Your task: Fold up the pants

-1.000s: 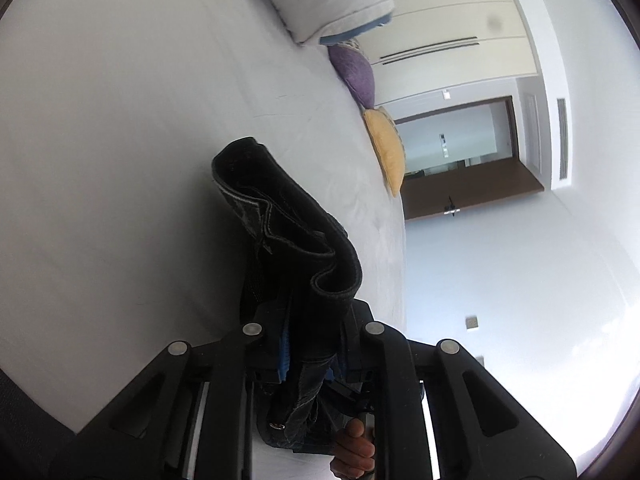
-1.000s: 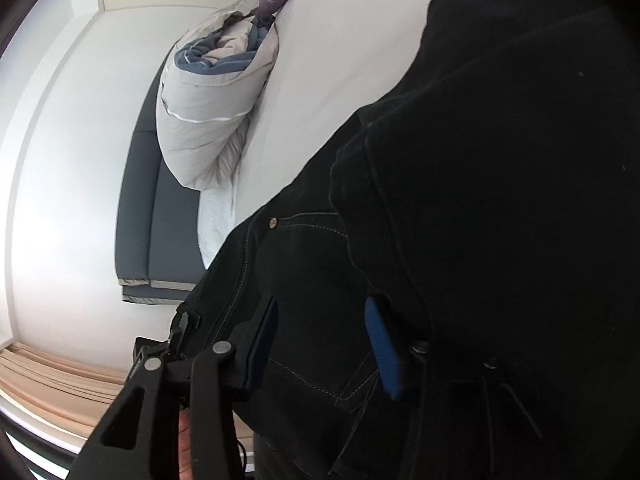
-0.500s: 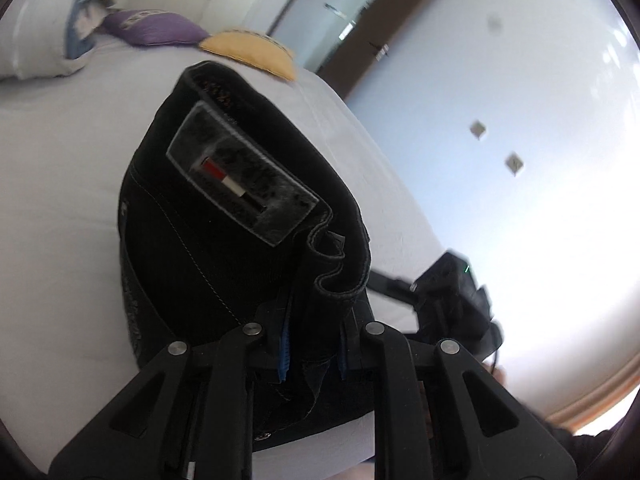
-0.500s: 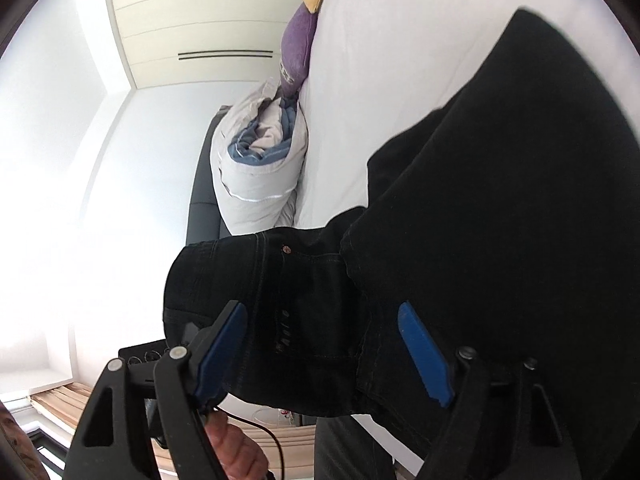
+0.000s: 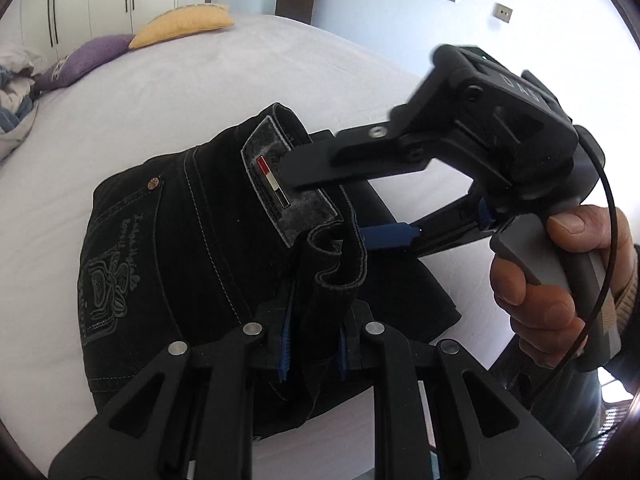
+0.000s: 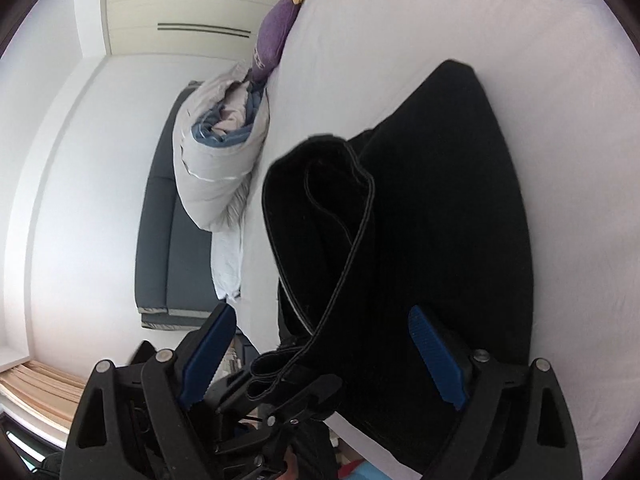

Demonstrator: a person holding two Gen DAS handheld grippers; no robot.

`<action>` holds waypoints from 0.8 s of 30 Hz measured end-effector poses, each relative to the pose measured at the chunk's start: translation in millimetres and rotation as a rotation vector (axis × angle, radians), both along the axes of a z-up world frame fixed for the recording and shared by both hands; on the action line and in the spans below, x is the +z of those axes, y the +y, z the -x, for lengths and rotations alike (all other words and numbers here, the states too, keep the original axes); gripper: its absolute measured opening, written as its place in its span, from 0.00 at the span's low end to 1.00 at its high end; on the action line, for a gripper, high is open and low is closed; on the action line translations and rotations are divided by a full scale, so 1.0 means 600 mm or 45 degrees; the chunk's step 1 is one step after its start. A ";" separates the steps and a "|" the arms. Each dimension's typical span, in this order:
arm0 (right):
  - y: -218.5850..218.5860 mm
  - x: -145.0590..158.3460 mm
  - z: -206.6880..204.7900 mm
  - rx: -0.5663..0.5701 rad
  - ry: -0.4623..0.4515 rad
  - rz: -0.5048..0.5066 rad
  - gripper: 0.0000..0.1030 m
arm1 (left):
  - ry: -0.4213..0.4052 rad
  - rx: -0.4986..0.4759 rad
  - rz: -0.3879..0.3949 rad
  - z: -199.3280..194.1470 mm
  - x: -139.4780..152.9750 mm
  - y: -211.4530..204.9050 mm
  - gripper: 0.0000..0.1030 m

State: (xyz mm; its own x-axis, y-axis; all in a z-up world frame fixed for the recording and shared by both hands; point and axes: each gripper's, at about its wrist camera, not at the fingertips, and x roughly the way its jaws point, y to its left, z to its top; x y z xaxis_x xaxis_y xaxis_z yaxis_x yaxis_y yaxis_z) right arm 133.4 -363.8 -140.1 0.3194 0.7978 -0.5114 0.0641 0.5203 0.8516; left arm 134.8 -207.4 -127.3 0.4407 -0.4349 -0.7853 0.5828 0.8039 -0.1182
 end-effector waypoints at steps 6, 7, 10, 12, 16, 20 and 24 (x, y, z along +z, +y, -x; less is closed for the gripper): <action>0.017 0.015 -0.009 0.117 -0.020 0.241 0.34 | -0.041 -0.013 -0.049 0.033 0.004 -0.048 0.15; 0.015 0.014 -0.009 0.118 -0.019 0.260 0.21 | -0.044 -0.017 -0.056 0.035 0.005 -0.054 0.15; 0.002 0.021 0.004 0.116 -0.063 0.317 0.17 | -0.054 -0.041 -0.069 0.046 0.014 -0.075 0.15; -0.011 0.026 0.013 0.094 -0.087 0.322 0.17 | -0.071 -0.059 -0.080 0.052 0.020 -0.090 0.15; -0.044 0.020 0.020 0.054 -0.102 0.307 0.17 | -0.061 -0.088 -0.075 0.061 0.022 -0.131 0.15; -0.064 0.004 0.006 0.007 -0.090 0.257 0.17 | -0.069 -0.110 -0.105 0.068 0.014 -0.170 0.15; -0.088 -0.009 0.009 -0.019 -0.080 0.262 0.17 | -0.032 -0.091 -0.099 0.067 0.005 -0.191 0.15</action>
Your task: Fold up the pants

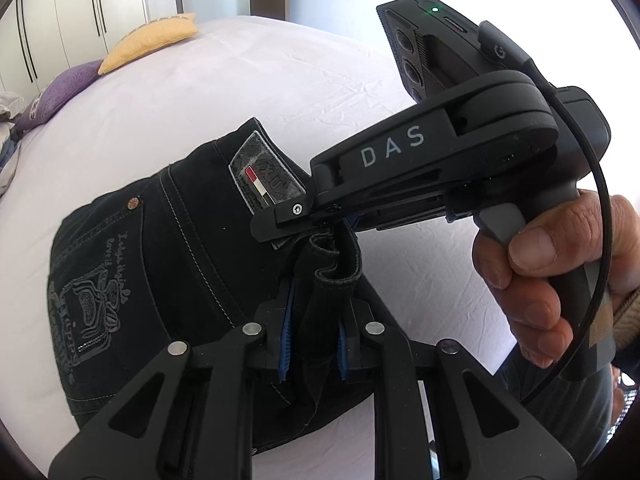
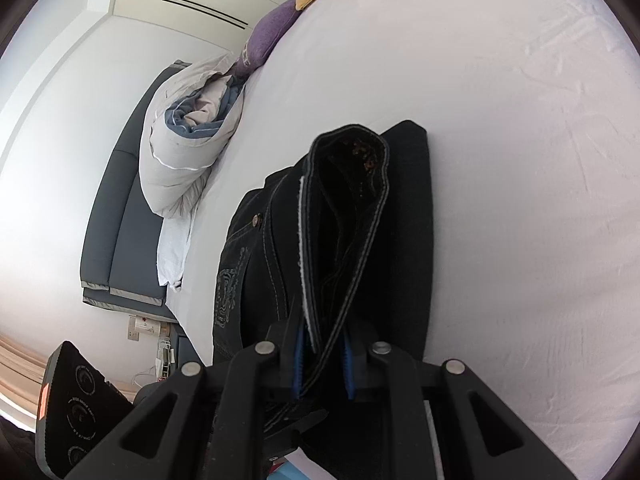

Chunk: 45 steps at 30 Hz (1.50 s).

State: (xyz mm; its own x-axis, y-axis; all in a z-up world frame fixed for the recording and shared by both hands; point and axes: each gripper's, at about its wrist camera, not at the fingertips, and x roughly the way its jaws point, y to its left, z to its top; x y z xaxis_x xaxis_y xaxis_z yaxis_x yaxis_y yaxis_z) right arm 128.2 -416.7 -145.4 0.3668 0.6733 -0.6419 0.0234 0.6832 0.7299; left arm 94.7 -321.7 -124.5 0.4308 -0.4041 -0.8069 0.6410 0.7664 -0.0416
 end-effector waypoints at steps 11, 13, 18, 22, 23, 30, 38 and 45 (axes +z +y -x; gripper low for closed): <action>-0.046 -0.027 0.027 -0.075 0.074 -0.150 0.47 | 0.219 -0.003 0.197 0.012 -0.010 0.065 0.52; -0.065 0.000 0.040 -0.151 0.042 -0.092 0.69 | 0.205 0.019 0.266 0.020 0.016 0.105 0.54; -0.060 0.056 0.037 -0.130 -0.152 -0.356 0.72 | 0.213 0.119 0.421 -0.016 0.047 0.182 0.55; -0.005 0.018 0.025 -0.001 -0.096 -0.419 0.72 | 0.286 0.220 0.511 -0.096 0.020 0.223 0.55; 0.002 -0.004 0.030 -0.001 -0.046 -0.389 0.72 | 0.313 0.245 0.511 -0.105 0.005 0.230 0.55; -0.023 -0.026 0.110 -0.025 -0.017 -0.326 0.50 | 0.311 0.230 0.484 -0.063 -0.041 0.237 0.55; 0.001 0.082 0.004 -0.002 -0.215 -0.315 0.66 | 0.259 0.274 0.575 -0.115 -0.011 0.275 0.55; 0.023 -0.027 -0.075 -0.050 -0.024 -0.281 0.67 | 0.361 0.296 0.535 -0.207 -0.052 0.285 0.55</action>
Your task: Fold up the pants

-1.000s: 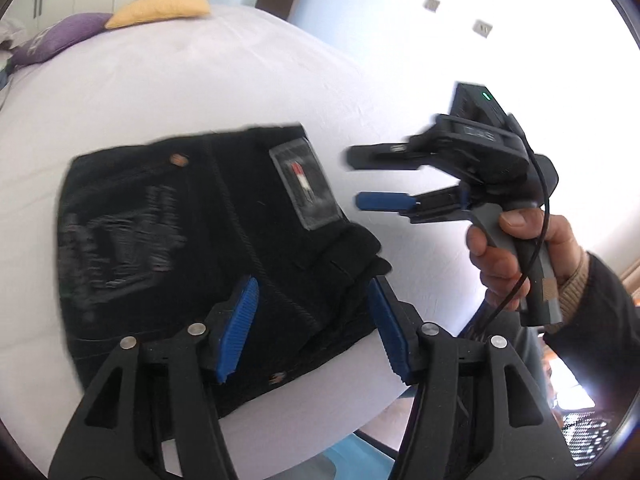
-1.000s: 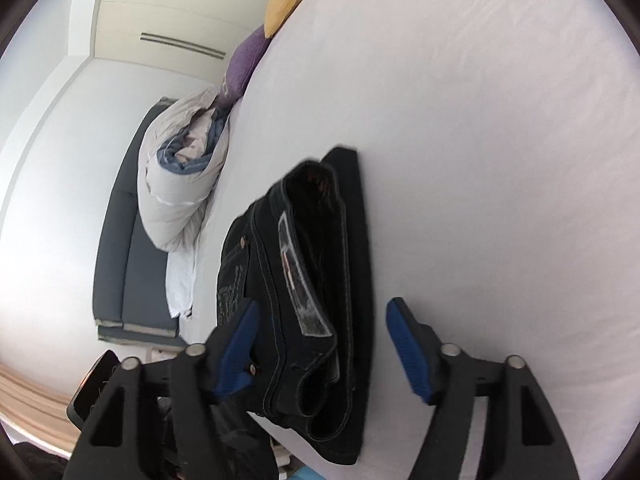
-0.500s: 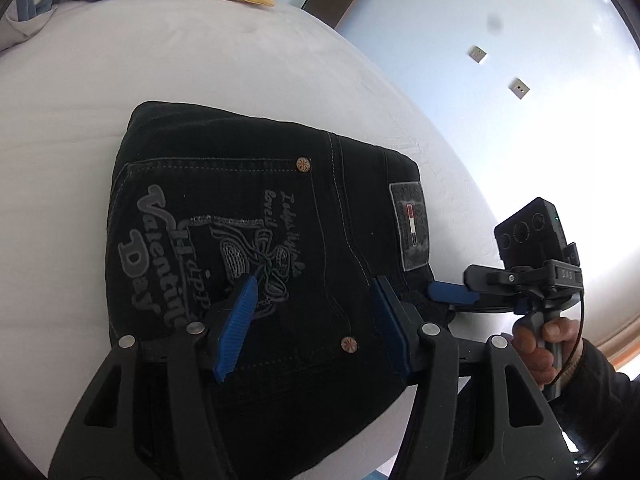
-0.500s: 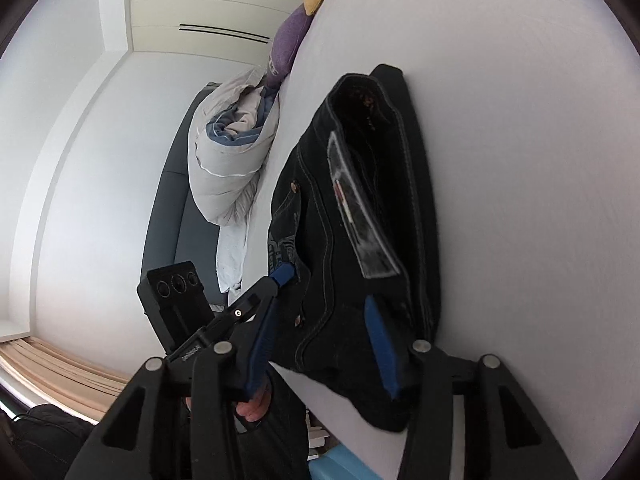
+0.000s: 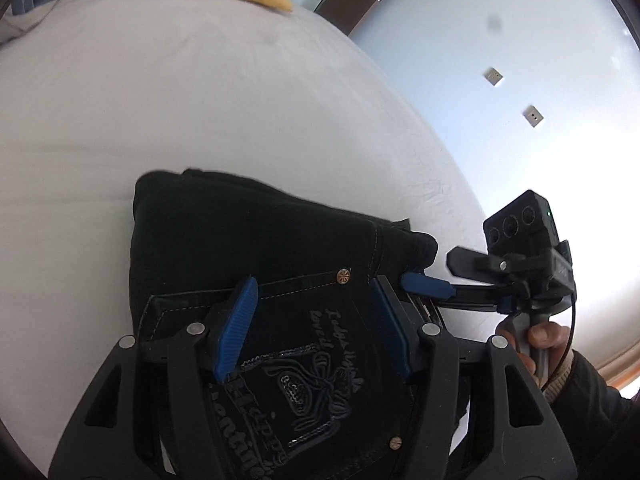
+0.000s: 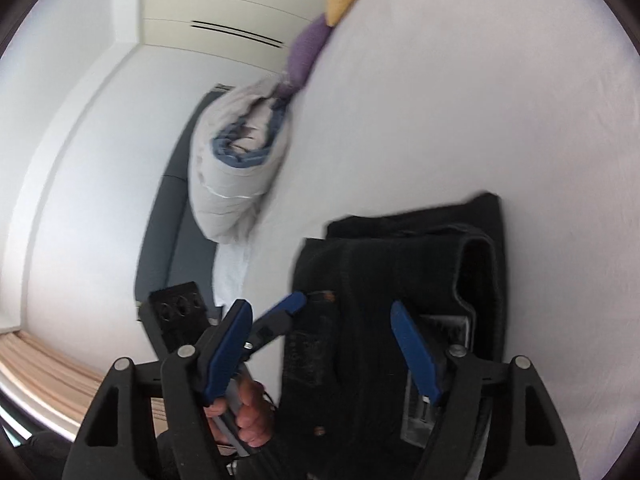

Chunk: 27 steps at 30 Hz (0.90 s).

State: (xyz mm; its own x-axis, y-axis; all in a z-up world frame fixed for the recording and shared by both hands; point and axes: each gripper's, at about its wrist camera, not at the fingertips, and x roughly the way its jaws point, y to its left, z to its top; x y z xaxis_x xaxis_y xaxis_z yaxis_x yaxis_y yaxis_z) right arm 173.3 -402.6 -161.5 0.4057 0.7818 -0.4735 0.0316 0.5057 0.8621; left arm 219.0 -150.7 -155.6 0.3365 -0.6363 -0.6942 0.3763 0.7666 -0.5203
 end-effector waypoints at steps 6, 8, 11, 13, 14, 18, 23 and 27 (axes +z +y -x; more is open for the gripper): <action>-0.045 0.020 0.145 -0.038 -0.066 -0.126 0.72 | -0.058 -0.032 0.023 0.075 -0.001 0.031 0.55; -0.042 0.035 0.184 -0.056 -0.124 -0.157 0.81 | -0.078 -0.026 0.044 0.108 -0.009 0.044 0.55; -0.034 0.021 0.217 -0.061 -0.096 -0.160 0.84 | -0.084 0.010 0.104 0.151 -0.011 0.068 0.55; -0.029 0.024 0.229 -0.045 -0.104 -0.096 0.80 | -0.074 0.026 0.139 0.177 -0.005 0.085 0.56; -0.030 0.035 0.233 -0.039 -0.096 -0.070 0.80 | -0.076 0.026 0.133 0.187 0.002 0.092 0.56; -0.063 0.092 0.246 -0.064 -0.160 0.027 0.81 | -0.138 0.136 0.101 0.194 0.043 0.149 0.68; -0.076 0.084 0.177 -0.054 -0.075 0.176 0.83 | -0.023 0.251 -0.011 0.107 0.030 0.193 0.78; -0.074 0.026 0.120 -0.016 0.091 0.233 0.83 | 0.165 0.207 -0.066 0.051 -0.015 0.182 0.78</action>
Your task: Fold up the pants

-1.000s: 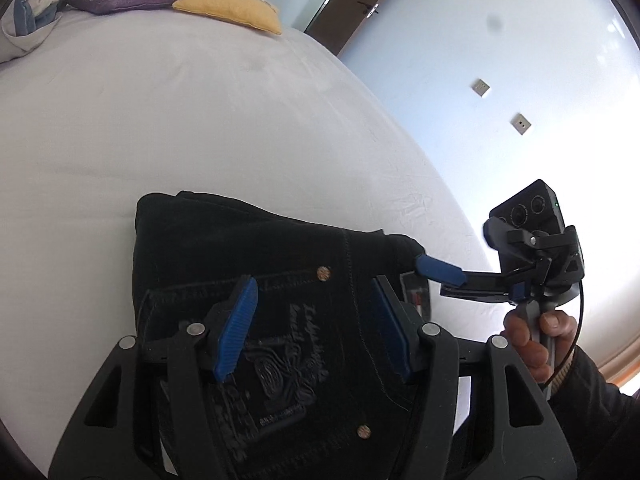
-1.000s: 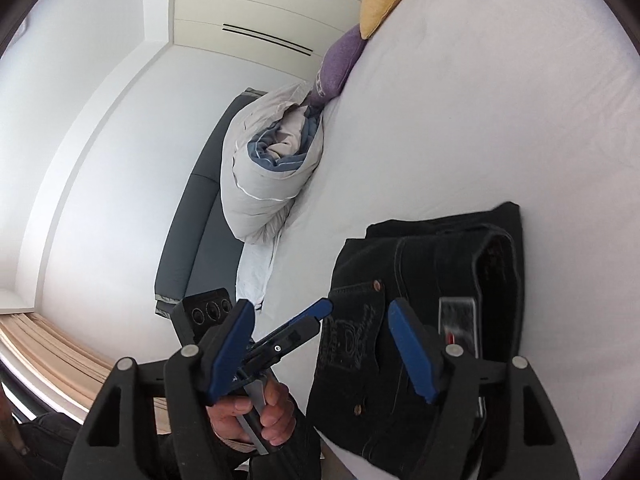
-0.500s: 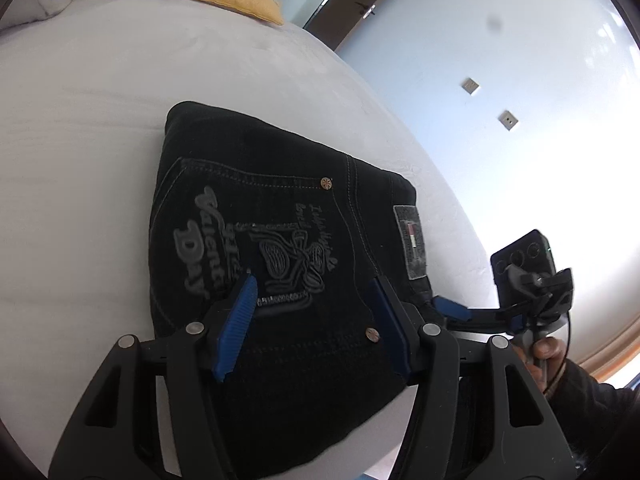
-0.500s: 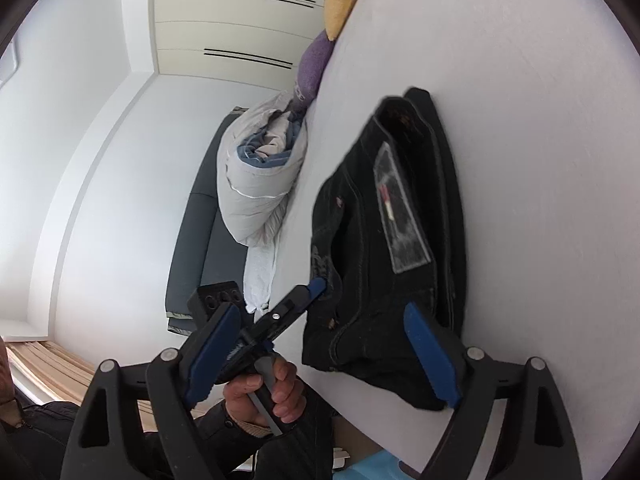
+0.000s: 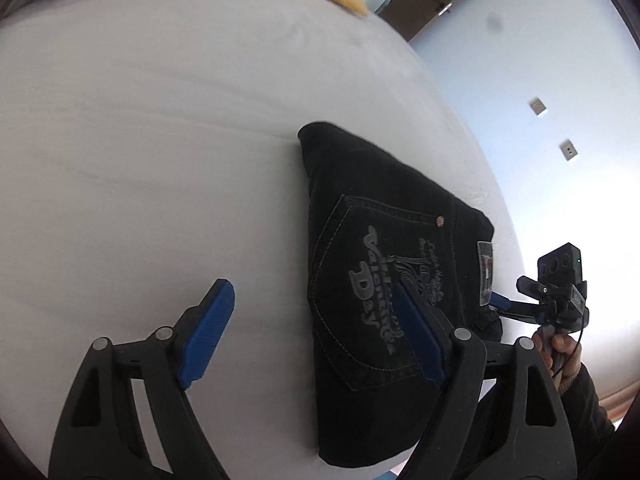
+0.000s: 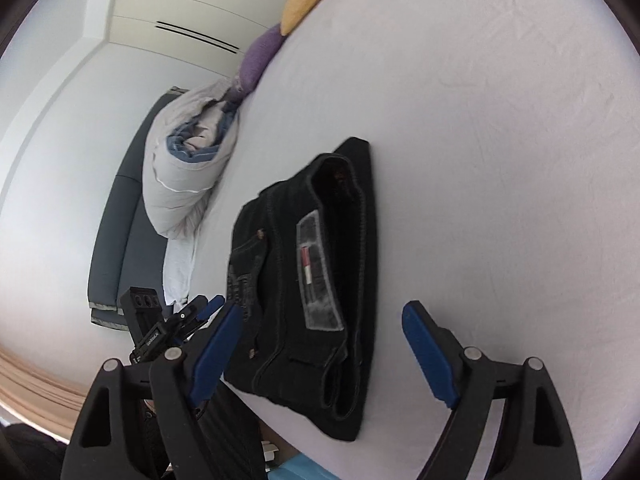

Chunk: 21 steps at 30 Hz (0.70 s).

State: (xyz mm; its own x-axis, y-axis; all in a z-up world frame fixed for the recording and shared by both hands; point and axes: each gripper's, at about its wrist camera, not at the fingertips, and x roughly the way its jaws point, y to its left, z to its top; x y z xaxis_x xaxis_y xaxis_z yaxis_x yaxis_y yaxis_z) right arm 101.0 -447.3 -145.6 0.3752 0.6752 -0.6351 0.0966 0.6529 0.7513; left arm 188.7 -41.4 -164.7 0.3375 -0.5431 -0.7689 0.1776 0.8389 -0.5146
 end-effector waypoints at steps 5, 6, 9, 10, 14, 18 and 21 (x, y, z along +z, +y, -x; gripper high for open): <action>0.028 -0.017 -0.039 0.061 0.041 0.045 0.81 | 0.074 -0.128 -0.026 -0.024 -0.027 -0.041 0.77; 0.033 -0.019 -0.045 0.066 0.046 0.044 0.79 | 0.076 -0.139 -0.011 -0.027 -0.027 -0.044 0.77; 0.050 -0.025 -0.061 0.094 0.068 0.063 0.69 | 0.128 -0.185 0.029 -0.040 -0.034 -0.060 0.59; 0.055 -0.026 -0.065 0.093 0.070 0.072 0.65 | 0.148 -0.194 0.030 -0.045 -0.036 -0.065 0.54; 0.074 -0.017 -0.071 0.104 0.079 0.223 0.37 | 0.118 -0.231 -0.055 -0.042 -0.018 -0.084 0.41; 0.106 0.020 -0.065 0.156 -0.015 0.418 0.24 | 0.051 -0.257 -0.109 -0.031 0.013 -0.096 0.22; 0.124 0.054 -0.062 0.177 -0.096 0.494 0.20 | -0.002 -0.261 -0.127 -0.028 0.045 -0.102 0.19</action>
State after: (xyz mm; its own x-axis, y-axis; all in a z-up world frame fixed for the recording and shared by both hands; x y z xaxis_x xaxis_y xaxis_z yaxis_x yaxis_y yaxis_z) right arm 138.3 -372.9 -113.2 0.3521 0.4389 -0.8267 -0.0584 0.8918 0.4486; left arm 205.4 -102.5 -137.8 0.2288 -0.5217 -0.8219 0.3505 0.8318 -0.4304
